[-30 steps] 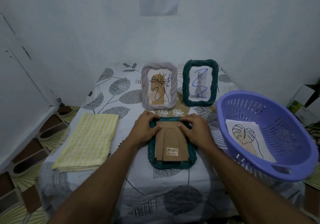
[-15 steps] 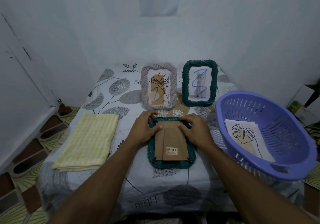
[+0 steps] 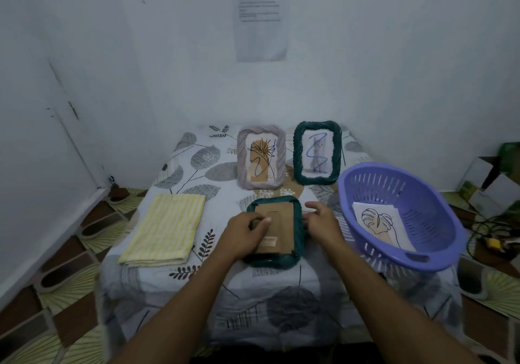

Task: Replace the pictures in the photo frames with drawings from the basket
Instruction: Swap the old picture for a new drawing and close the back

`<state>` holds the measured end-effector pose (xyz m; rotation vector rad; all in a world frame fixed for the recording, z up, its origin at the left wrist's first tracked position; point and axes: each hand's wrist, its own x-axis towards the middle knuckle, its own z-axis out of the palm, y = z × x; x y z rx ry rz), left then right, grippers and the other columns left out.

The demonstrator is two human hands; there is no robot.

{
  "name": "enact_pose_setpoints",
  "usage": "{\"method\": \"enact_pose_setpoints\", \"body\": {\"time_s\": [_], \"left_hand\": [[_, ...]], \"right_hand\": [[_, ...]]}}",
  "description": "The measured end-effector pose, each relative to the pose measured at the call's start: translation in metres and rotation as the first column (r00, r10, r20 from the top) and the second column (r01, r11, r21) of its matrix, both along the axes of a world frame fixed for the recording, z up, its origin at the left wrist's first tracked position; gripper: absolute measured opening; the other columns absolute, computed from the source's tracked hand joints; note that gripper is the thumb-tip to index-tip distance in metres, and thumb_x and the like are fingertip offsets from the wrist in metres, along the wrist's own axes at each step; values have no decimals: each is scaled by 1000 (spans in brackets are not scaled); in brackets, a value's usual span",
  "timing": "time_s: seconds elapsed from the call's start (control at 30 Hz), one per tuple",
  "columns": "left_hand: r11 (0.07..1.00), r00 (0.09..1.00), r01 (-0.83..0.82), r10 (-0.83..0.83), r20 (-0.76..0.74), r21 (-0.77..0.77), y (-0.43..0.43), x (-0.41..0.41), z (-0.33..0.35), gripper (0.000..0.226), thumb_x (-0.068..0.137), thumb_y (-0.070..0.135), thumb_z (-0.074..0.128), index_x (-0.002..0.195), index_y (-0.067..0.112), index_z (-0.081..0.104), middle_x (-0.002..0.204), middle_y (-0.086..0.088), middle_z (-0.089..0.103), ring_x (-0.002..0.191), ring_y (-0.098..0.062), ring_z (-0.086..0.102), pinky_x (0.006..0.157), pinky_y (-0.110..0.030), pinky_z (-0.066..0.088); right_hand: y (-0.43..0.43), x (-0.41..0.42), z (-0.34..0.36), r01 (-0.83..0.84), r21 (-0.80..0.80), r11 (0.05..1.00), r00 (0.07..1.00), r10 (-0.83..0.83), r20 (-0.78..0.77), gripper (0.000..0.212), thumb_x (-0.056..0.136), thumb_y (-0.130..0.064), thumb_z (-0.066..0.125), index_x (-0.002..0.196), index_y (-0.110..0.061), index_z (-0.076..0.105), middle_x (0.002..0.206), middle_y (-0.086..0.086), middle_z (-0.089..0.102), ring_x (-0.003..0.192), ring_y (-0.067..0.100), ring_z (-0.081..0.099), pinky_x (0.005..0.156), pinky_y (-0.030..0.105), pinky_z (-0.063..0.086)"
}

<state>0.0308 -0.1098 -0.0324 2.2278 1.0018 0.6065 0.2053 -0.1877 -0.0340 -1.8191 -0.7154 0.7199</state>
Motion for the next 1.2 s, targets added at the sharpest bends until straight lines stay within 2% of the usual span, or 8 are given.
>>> {"method": "enact_pose_setpoints", "body": {"time_s": [0.07,0.17,0.27,0.4,0.6,0.83,1.0,1.2], "left_hand": [[995,1000,5,-6,-1,-103,-8,-3,10,41,96,50,44,115,23,66,117,0,65,100,-13,56,84,-24,39],[986,999,24,-29,-33,-167,-18,1,31,51,93,63,31,84,25,64,93,0,65,83,-17,56,69,-26,40],[978,999,26,-30,-17,-205,-25,9,50,55,90,65,40,103,20,68,96,1,61,87,-16,57,69,-25,39],[977,998,-54,62,31,-205,-26,9,56,43,83,46,67,113,16,65,107,3,64,96,-14,60,80,-26,44],[990,976,-112,125,180,-82,-21,-7,73,21,95,15,49,77,16,60,63,7,54,56,-9,46,48,-19,31],[907,816,-73,293,497,-415,-9,-24,53,20,94,8,45,76,2,53,67,-12,43,61,-20,36,57,-31,28],[758,651,88,448,613,-647,-14,-28,40,27,96,6,41,73,11,55,61,-6,62,57,-23,53,55,-29,40],[947,905,-146,244,348,-285,18,-54,17,26,100,16,44,110,9,68,110,-8,69,97,-21,63,89,-34,48]], "right_hand": [[-7,-7,15,51,133,990,945,-5,-327,33,96,3,34,124,-9,48,105,15,63,76,24,60,61,33,50],[-18,-16,37,12,199,980,903,75,-422,26,101,-3,33,118,-4,52,104,13,65,85,24,66,63,30,54],[-20,-19,44,25,256,966,865,107,-491,30,102,-6,32,121,-5,55,110,15,68,97,27,68,75,35,57],[-20,-16,48,-51,300,953,856,197,-479,32,101,-6,35,124,-17,54,110,8,73,108,22,65,96,45,49],[-20,-19,51,-126,284,950,914,223,-339,26,93,-14,58,118,-20,60,109,6,73,107,20,63,95,43,47],[-12,-29,38,-27,258,966,982,75,-175,27,90,-20,66,116,-22,61,114,3,60,101,18,58,79,37,51],[-7,-41,32,-50,271,961,892,165,-420,26,93,-6,59,117,-17,57,106,11,68,91,27,65,70,38,57],[5,-38,24,-49,296,954,909,166,-382,35,92,-2,60,124,-16,57,110,14,71,95,30,68,75,40,57]]}}
